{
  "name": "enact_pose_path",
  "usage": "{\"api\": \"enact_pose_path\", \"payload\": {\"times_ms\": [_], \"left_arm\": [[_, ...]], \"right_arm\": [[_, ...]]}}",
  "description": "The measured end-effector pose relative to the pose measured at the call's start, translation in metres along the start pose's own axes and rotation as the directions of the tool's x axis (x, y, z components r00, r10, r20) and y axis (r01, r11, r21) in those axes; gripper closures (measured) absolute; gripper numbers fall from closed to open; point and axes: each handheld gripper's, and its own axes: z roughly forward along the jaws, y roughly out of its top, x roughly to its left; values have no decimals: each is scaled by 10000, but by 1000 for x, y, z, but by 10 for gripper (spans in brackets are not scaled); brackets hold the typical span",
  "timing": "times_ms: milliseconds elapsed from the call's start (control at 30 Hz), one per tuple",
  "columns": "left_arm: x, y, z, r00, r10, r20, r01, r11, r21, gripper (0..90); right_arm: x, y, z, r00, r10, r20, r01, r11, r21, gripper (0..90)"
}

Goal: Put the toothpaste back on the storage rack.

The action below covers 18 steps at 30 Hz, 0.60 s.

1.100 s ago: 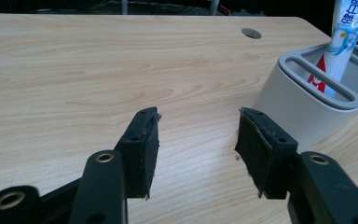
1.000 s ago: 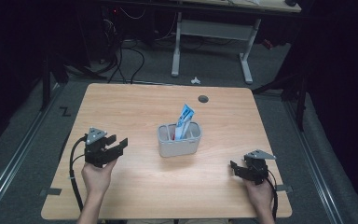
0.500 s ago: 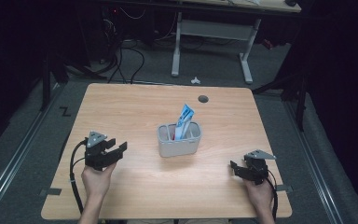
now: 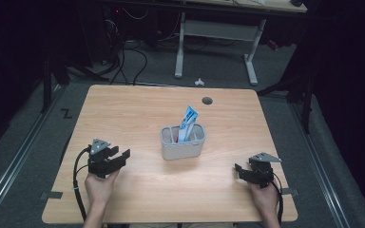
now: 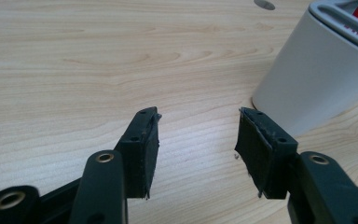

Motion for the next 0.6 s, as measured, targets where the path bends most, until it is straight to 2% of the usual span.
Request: {"api": "enact_pose_path", "payload": {"times_ms": [600], "left_arm": [[2,-16,13,9999,-95,-82,98,9991,419,488]], "right_arm": [[0,0,0,10000,-3,3,3,10000,-3,326]]}}
